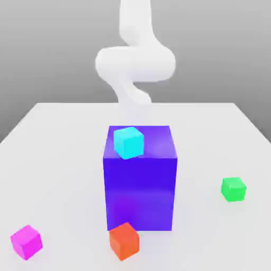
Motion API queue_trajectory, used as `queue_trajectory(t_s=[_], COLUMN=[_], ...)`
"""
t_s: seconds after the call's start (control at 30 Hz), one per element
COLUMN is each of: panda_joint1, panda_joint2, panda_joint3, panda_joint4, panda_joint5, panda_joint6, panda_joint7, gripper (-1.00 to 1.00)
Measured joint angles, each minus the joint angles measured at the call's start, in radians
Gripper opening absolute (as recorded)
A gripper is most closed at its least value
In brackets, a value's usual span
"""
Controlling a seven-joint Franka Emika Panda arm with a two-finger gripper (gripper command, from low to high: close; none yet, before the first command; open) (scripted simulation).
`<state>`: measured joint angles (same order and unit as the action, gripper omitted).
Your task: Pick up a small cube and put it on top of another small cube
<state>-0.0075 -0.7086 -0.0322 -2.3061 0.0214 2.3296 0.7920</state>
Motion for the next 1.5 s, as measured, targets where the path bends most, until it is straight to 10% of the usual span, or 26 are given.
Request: queue_trajectory(t_s=[1.07, 1.1, 1.5], panda_joint1=[-0.24, -0.254, -0.207], panda_joint2=[1.157, 1.188, 1.045], panda_joint3=[-0.207, -0.19, -0.25], panda_joint4=[-0.044, -0.037, -0.066], panda_joint5=[0.268, 0.284, 0.206], panda_joint6=[0.446, 0.469, 0.369], panda_joint7=[-0.112, -0.124, -0.066], gripper=[0.0, -1.0, -1.0])
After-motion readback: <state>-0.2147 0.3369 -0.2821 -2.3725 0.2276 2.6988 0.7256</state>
